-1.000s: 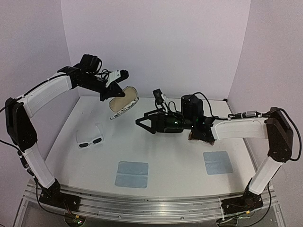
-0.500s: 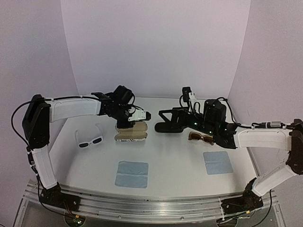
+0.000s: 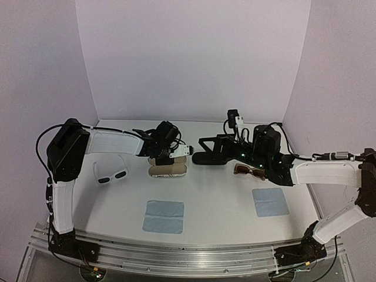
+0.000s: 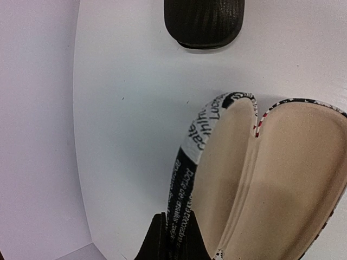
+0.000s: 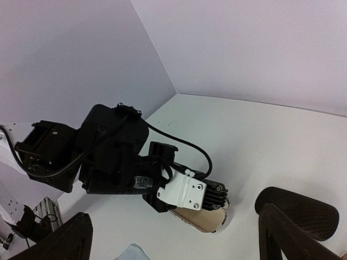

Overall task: Organize the sunglasses
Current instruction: Place the sunglasses case at the center of the board, then fold the glasses cleaning cloth at the center of the board.

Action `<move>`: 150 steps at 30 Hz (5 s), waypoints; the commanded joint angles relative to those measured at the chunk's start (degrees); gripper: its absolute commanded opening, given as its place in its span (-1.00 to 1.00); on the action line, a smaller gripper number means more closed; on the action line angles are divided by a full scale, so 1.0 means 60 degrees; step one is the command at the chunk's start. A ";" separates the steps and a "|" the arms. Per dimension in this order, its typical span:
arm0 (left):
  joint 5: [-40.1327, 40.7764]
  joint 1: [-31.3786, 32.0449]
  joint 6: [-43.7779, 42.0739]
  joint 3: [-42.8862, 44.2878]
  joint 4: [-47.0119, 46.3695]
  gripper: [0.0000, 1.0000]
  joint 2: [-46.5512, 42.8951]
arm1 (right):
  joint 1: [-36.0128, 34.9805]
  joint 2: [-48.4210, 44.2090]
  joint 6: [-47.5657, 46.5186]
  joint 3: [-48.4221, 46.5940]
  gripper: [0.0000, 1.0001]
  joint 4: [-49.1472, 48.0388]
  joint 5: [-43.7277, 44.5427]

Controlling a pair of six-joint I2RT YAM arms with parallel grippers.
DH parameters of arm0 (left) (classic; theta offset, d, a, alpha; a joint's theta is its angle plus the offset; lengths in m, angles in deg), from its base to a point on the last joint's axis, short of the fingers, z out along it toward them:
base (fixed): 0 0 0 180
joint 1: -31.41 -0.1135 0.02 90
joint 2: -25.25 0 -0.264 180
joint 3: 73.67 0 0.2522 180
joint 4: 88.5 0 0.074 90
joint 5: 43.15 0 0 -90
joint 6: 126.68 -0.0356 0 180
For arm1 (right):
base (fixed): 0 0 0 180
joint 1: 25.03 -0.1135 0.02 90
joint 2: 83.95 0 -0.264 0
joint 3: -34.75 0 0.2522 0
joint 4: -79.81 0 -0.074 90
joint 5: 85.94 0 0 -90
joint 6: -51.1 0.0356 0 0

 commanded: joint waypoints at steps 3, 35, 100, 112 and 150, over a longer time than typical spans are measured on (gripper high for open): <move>-0.0282 0.0122 -0.0379 -0.0063 -0.0248 -1.00 0.0113 | -0.0030 -0.0142 -0.0154 -0.0106 0.96 -0.0257 -0.0002; -0.1342 0.0221 0.0323 0.1245 0.1830 -0.06 0.0074 | -0.0036 0.0089 -0.0383 -0.0321 0.96 -0.0257 -0.0265; -0.8203 0.0324 -0.2415 -0.9324 -0.0688 -0.17 -0.5956 | -0.4126 0.5231 -0.6517 -0.2844 -0.76 0.6800 -0.1216; -0.7723 0.0409 -0.2494 -0.9604 -0.1448 -0.41 -0.5658 | -0.4125 0.5260 -0.6452 -0.2973 -1.00 0.6877 -0.1424; -0.8907 0.0361 0.1279 -0.8277 -0.0498 -1.00 -0.5802 | -0.4002 0.4927 -0.6806 -0.2798 -0.62 0.6256 -0.1993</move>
